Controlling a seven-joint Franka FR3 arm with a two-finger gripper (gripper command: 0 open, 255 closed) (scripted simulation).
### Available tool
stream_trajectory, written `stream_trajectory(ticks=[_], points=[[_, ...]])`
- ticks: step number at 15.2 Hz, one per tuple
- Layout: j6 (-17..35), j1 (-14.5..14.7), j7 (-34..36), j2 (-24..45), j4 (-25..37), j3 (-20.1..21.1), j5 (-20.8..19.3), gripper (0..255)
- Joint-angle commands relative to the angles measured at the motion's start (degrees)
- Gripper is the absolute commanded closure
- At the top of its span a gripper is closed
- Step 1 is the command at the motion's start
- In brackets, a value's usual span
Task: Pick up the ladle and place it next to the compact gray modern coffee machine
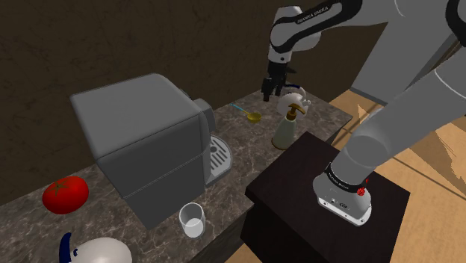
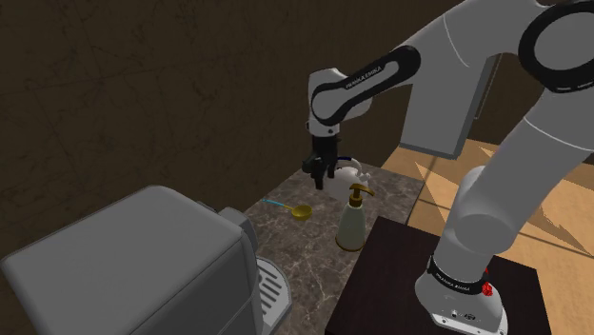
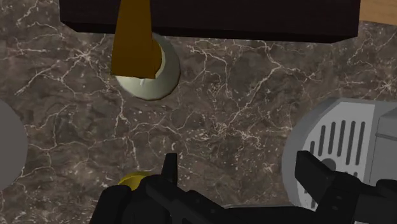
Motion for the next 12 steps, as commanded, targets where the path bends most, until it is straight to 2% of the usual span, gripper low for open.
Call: stream_trajectory(ticks=[1, 7, 12], points=[[3.32, -0.11, -0.90, 4.57, 1.44, -0.57, 0.72, 0], [10.94, -0.78, -4.25, 18.15, 7.65, -1.86, 3.97, 0], [15.14, -2.07, -7.13, 29.48, 14.86, -1.97, 7.37, 0]])
